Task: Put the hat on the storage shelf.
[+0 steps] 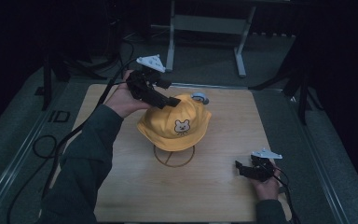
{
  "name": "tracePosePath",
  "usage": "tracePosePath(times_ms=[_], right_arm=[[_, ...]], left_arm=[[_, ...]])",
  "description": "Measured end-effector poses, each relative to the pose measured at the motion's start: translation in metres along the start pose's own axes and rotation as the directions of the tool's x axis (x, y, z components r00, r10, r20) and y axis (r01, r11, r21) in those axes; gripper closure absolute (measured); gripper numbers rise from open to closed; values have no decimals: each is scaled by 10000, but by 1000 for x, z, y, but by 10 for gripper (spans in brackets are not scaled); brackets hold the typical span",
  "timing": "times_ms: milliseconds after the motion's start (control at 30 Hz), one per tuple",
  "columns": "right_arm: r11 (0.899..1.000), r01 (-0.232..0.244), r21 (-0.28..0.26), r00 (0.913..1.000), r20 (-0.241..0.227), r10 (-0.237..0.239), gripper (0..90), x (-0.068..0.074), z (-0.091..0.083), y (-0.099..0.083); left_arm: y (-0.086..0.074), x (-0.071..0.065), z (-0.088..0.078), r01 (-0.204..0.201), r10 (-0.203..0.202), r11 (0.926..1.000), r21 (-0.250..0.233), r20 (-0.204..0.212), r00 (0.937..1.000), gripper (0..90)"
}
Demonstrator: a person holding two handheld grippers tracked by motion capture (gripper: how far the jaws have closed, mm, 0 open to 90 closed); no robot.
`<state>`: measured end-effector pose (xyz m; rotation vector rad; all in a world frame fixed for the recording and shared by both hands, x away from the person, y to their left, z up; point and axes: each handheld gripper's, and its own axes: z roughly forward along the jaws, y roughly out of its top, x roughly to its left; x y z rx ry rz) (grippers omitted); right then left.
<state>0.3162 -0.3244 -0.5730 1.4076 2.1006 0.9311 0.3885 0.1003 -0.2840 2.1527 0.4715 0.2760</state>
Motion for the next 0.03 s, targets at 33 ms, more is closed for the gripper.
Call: tracePosePath(times_ms=[33], right_arm=[[10000,0,-1,10000,-2,0,224,0,0,0]], left_arm=[[0,0,0,0,0,10000,0,0,10000,220]])
